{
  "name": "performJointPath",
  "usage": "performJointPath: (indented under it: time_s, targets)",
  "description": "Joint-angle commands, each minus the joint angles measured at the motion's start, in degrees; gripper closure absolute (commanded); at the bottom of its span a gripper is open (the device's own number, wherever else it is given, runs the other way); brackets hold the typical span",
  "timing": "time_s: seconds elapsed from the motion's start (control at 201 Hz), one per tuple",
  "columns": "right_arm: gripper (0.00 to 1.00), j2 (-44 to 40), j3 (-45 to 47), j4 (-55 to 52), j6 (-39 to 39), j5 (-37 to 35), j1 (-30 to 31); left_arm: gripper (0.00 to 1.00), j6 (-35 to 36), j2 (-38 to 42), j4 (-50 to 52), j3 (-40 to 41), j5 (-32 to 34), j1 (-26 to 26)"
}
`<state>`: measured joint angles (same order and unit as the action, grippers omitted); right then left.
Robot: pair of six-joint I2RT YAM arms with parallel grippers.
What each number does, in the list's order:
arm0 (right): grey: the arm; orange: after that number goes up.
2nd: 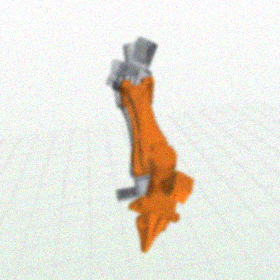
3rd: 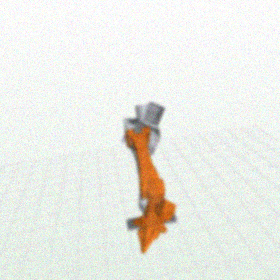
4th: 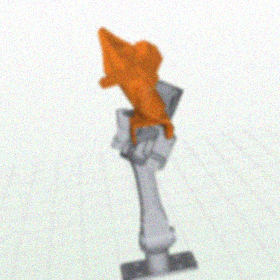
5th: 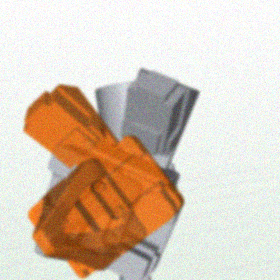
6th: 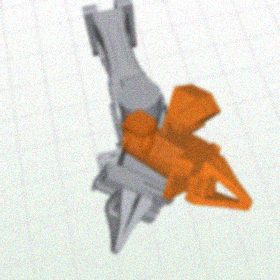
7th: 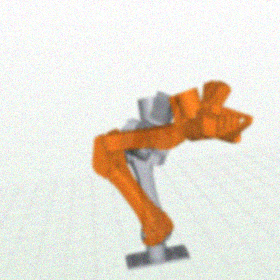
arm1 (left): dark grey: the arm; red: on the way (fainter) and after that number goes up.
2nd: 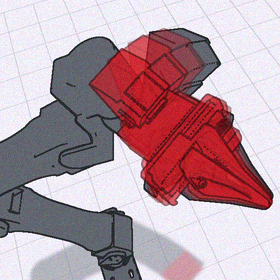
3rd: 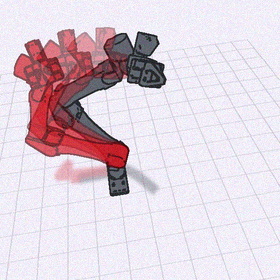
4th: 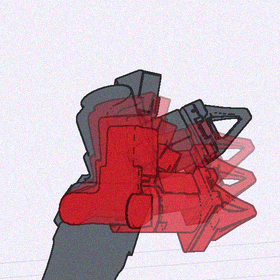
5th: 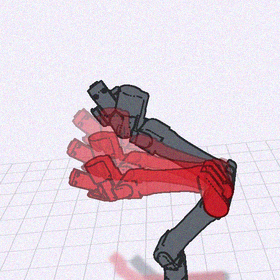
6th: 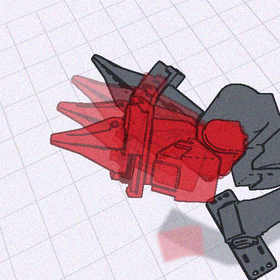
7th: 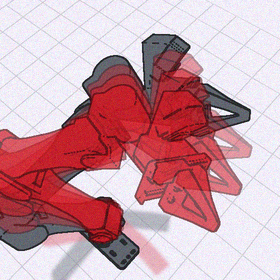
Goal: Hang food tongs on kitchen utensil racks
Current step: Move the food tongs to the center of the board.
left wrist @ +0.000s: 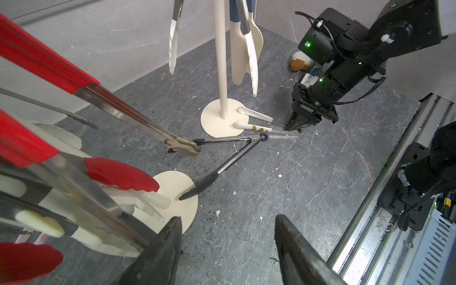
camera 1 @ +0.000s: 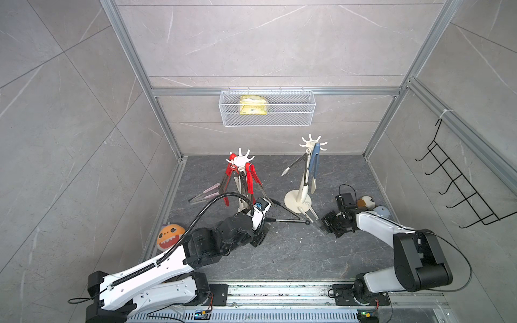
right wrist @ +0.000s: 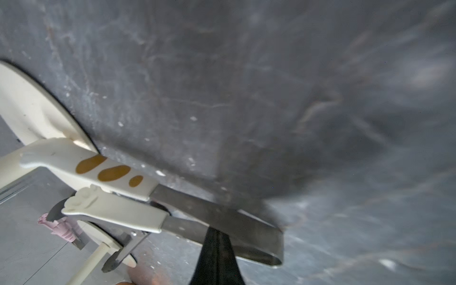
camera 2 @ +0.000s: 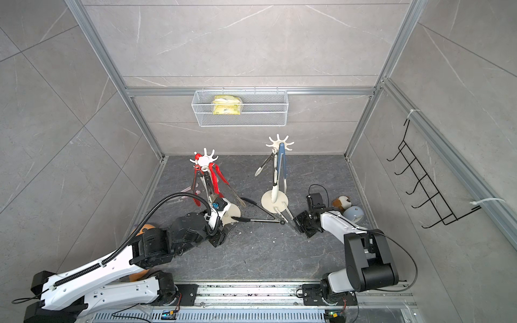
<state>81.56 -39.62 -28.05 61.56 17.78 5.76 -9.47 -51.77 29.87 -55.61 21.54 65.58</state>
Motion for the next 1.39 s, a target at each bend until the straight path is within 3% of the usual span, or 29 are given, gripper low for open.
performJointPath:
  time_s: [0.0, 0.154, 0.294, 0.463, 0.592, 0.856, 1.06, 1.2, 1.26, 1.389]
  targets:
    - [1.00, -2.82, -0.70, -11.03, -10.28, -3.42, -4.13, 0.38, -0.90, 0.88, 0.81, -1.07, 0.80, -0.16]
    - [1.00, -5.87, -5.74, -15.17, -16.87, -5.11, -5.75, 0.39, -0.82, 0.12, 0.76, -1.40, -0.05, -0.15]
    - [1.00, -8.93, -7.36, -19.53, -21.56, -1.32, -5.52, 0.39, -0.77, -0.26, 0.57, -1.74, -0.56, -0.20]
    - [0.97, -15.94, 0.86, -18.64, -15.98, 3.40, -1.60, 0.30, -0.22, 0.41, -0.19, -2.08, -0.09, -0.19]
    - [0.93, -15.70, 6.06, -13.12, -11.11, 3.30, 1.69, 0.25, 0.52, 0.45, -1.10, -2.43, 0.07, -0.19]
    - [0.94, -2.80, 2.68, -5.70, -11.90, -1.51, 1.08, 0.20, 1.64, -0.79, -0.09, -5.44, 0.22, -0.19]
    - [0.92, 11.46, -10.18, -2.68, -12.69, -6.52, -2.03, 0.20, 1.08, -0.36, 1.21, -6.08, 0.49, -0.19]
    - [0.84, 20.08, -23.14, -6.90, -15.15, -11.15, -3.71, 0.20, 0.20, 0.26, 2.53, -6.09, 0.49, -0.18]
    - [0.75, 23.08, -28.38, -8.90, -15.59, -11.84, -4.68, 0.20, -0.12, 0.66, 3.00, -5.81, 0.40, -0.19]
    - [0.65, 23.62, -33.99, -10.12, -16.49, -11.86, -4.95, 0.20, -0.31, 1.28, 3.23, -5.16, 0.14, -0.20]
